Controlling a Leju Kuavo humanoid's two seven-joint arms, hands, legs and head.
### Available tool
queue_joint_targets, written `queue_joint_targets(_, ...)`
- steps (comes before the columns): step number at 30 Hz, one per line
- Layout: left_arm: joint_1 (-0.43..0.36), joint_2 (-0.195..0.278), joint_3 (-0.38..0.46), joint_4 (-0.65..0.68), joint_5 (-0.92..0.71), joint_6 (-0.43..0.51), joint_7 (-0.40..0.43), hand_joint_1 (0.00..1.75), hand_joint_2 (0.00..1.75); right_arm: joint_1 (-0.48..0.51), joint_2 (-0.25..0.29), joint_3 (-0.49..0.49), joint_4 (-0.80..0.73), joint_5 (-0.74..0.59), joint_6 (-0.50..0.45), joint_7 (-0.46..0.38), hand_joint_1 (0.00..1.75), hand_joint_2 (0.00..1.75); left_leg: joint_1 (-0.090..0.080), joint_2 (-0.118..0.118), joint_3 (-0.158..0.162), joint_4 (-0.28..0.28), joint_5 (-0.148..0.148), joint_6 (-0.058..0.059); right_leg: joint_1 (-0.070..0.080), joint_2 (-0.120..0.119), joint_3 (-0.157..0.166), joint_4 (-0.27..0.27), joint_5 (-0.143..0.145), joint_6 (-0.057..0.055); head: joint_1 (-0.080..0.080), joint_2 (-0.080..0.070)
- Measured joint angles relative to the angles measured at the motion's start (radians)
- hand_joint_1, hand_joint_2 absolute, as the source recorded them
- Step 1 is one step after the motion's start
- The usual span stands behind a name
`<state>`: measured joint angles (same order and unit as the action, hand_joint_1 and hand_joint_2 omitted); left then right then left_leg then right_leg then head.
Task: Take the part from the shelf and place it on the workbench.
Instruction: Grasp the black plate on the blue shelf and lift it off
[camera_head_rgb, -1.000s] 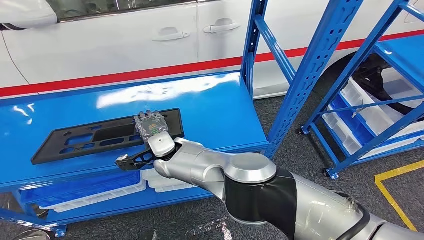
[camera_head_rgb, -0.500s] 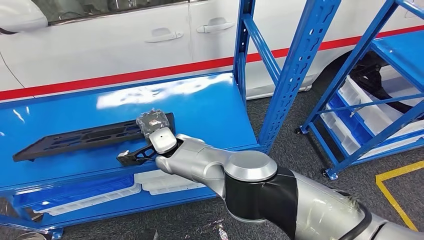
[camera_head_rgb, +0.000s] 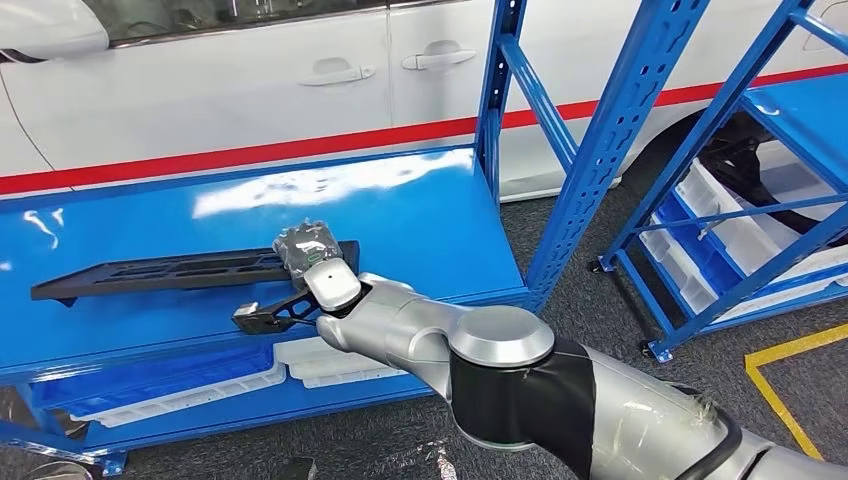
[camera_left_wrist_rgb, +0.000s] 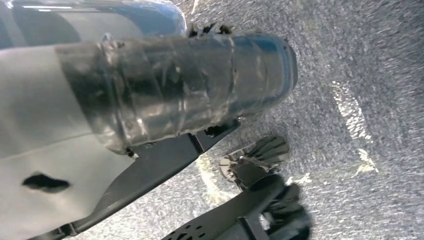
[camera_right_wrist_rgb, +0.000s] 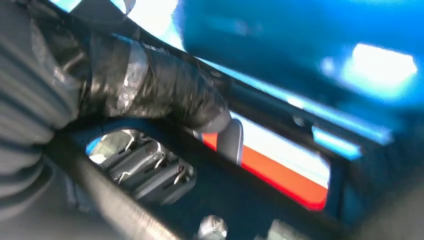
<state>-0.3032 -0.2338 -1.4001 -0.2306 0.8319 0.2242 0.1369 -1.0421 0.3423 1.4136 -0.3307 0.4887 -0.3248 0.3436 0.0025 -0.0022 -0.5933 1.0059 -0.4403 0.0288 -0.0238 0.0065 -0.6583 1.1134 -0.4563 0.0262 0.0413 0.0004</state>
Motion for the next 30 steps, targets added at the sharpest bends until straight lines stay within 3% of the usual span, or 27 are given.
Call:
queue_joint_targets(2,-0.001,0.000,-0.004,0.001,0.002,0.006,-0.011,0.00,0.87,0.001,0.001,-0.007,0.001,-0.025,-0.053,-0.043,1.75,1.75,-0.002,-0.001,-0.011,0.016,-0.007,-0.011,0.002,0.002,0.025,-0.056,0.010,-0.011,-0.001,0.000)
queue_joint_targets(4,-0.001,0.000,-0.007,0.002,0.004,0.026,-0.030,0.00,1.75,0.003,0.002,-0.021,0.002,-0.065,-0.138,-0.112,1.75,1.75,-0.001,-0.001,-0.019,0.020,-0.007,-0.019,0.005,0.006,0.020,-0.055,0.012,-0.027,-0.002,0.000)
queue_joint_targets(6,-0.002,0.000,-0.008,0.003,0.004,0.055,-0.052,0.00,1.75,0.002,0.003,-0.044,-0.001,-0.096,-0.238,-0.202,1.75,1.75,0.001,0.000,-0.029,0.037,-0.020,-0.028,0.004,0.005,0.019,-0.059,0.016,-0.038,-0.002,0.000)
queue_joint_targets(7,-0.002,0.000,-0.008,0.003,0.005,0.070,-0.061,0.00,1.75,0.000,0.005,-0.062,-0.006,-0.091,-0.283,-0.251,1.75,1.75,0.002,0.000,-0.044,0.069,-0.041,-0.032,0.002,0.005,0.019,-0.062,0.018,-0.044,-0.002,0.000)
queue_joint_targets(10,-0.003,0.001,-0.009,0.004,0.012,0.098,-0.079,0.00,1.75,-0.005,0.008,-0.144,-0.033,-0.006,-0.360,-0.355,1.75,1.75,0.005,0.000,-0.127,0.251,-0.123,-0.041,0.004,0.005,0.020,-0.063,0.018,-0.051,-0.002,0.000)
queue_joint_targets(11,-0.002,0.001,-0.009,0.004,0.013,0.101,-0.082,0.00,1.75,-0.004,0.008,-0.173,-0.042,0.015,-0.365,-0.369,1.75,1.75,0.005,0.000,-0.149,0.292,-0.131,-0.042,0.005,0.004,0.021,-0.063,0.018,-0.052,-0.002,0.000)
queue_joint_targets(12,-0.002,0.001,-0.009,0.004,0.013,0.103,-0.083,0.00,1.75,-0.003,0.009,-0.198,-0.050,0.026,-0.367,-0.375,1.75,1.75,0.005,0.000,-0.155,0.297,-0.120,-0.041,0.006,0.004,0.022,-0.063,0.017,-0.053,-0.002,0.000)
queue_joint_targets(13,-0.002,0.001,-0.009,0.004,0.014,0.104,-0.084,0.00,1.75,-0.003,0.009,-0.217,-0.058,0.036,-0.367,-0.381,1.75,1.75,0.005,0.000,-0.141,0.263,-0.092,-0.038,0.007,0.004,0.024,-0.063,0.016,-0.053,-0.002,0.000)
queue_joint_targets(15,-0.001,0.003,-0.009,0.004,0.016,0.111,-0.095,0.00,1.75,0.003,0.009,-0.256,-0.079,0.089,-0.367,-0.406,1.75,1.75,0.004,-0.001,-0.078,0.126,-0.023,-0.030,0.009,0.005,0.028,-0.063,0.014,-0.051,-0.002,0.000)
queue_joint_targets(17,0.019,0.026,-0.009,0.006,0.021,0.123,-0.158,0.00,1.75,0.026,0.001,-0.327,-0.120,0.184,-0.367,-0.460,1.75,1.75,0.000,-0.002,-0.031,0.030,0.002,-0.025,0.011,0.008,0.028,-0.065,0.014,-0.046,-0.002,0.000)
queue_joint_targets(20,0.078,0.092,-0.010,0.008,0.031,0.128,-0.290,0.00,1.75,0.089,-0.040,-0.445,-0.226,0.239,-0.368,-0.500,1.75,1.75,0.000,-0.002,-0.017,0.007,0.001,-0.017,0.013,0.009,0.030,-0.074,0.015,-0.033,-0.002,0.000)
queue_joint_targets(22,0.113,0.125,-0.010,0.009,0.029,0.129,-0.308,0.00,1.75,0.121,-0.083,-0.496,-0.319,0.219,-0.368,-0.462,1.75,1.75,0.005,-0.002,-0.007,-0.009,0.008,-0.005,0.015,0.006,0.018,-0.044,-0.010,-0.023,0.000,0.000)
queue_joint_targets(25,0.141,0.164,-0.010,0.013,0.014,0.134,-0.298,0.00,1.75,0.161,-0.150,-0.546,-0.458,0.182,-0.361,-0.393,1.75,1.75,0.003,-0.003,-0.003,-0.016,0.011,0.008,0.014,0.003,-0.064,0.128,-0.092,-0.016,0.002,0.000)
queue_joint_targets(26,0.144,0.170,-0.010,0.014,0.010,0.134,-0.300,0.00,1.75,0.178,-0.171,-0.555,-0.505,0.167,-0.355,-0.379,1.75,1.75,0.002,-0.004,-0.004,-0.014,0.010,0.009,0.013,0.003,-0.087,0.175,-0.105,-0.015,0.002,0.000)
queue_joint_targets(27,0.146,0.175,-0.010,0.014,0.007,0.133,-0.304,0.00,1.75,0.196,-0.192,-0.561,-0.552,0.149,-0.347,-0.368,1.75,1.75,0.001,-0.004,-0.004,-0.012,0.008,0.009,0.013,0.003,-0.096,0.191,-0.102,-0.014,0.002,0.000)
queue_joint_targets(28,0.148,0.179,-0.010,0.014,0.004,0.132,-0.311,0.00,1.75,0.213,-0.213,-0.566,-0.602,0.126,-0.336,-0.364,1.75,1.75,0.001,-0.003,-0.004,-0.008,0.006,0.009,0.012,0.003,-0.086,0.168,-0.082,-0.013,0.002,0.000)
queue_joint_targets(30,0.153,0.185,-0.010,0.013,-0.002,0.131,-0.326,0.00,1.75,0.247,-0.252,-0.578,-0.697,0.066,-0.311,-0.371,1.75,1.75,0.001,-0.002,-0.005,0.002,-0.001,0.003,0.009,0.000,-0.024,0.044,-0.025,-0.014,0.002,0.000)
